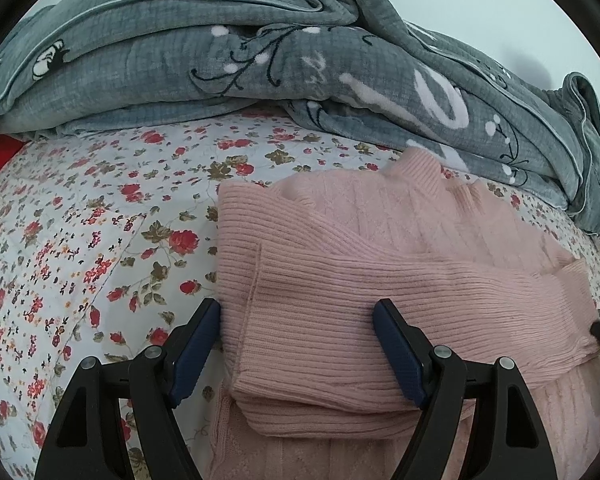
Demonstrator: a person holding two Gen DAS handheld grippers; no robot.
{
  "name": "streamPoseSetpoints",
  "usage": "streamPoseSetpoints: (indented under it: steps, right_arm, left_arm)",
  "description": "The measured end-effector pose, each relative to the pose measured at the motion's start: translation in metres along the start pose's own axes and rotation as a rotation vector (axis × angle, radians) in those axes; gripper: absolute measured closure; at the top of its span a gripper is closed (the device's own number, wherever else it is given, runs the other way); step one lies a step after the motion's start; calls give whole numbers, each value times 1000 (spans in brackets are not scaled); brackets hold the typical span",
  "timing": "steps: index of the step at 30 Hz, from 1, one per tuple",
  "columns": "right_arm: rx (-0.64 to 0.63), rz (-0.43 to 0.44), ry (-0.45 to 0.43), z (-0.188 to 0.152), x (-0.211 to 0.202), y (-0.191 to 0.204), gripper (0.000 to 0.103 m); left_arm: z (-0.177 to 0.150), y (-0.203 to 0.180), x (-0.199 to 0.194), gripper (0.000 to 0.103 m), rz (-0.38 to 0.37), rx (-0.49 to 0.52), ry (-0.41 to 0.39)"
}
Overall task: Fold small clothes
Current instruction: 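Move both grippers back along the sweater to its hem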
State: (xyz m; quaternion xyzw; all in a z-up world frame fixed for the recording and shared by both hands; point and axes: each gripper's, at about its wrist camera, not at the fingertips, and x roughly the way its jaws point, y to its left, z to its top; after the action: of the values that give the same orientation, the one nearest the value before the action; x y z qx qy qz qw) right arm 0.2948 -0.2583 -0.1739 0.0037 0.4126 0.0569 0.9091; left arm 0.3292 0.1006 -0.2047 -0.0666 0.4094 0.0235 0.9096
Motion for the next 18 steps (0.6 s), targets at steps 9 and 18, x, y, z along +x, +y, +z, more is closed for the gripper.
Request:
streamPoseSetpoints:
  steps: [9, 18]
  right_arm:
    - [77, 11, 37, -43, -44, -6, 63]
    - [-24, -26, 22, -97, -99, 18, 63]
  left_arm:
    - [-11, 12, -16, 27, -63, -40, -16]
    - [-53, 10, -74, 27, -172, 84, -31]
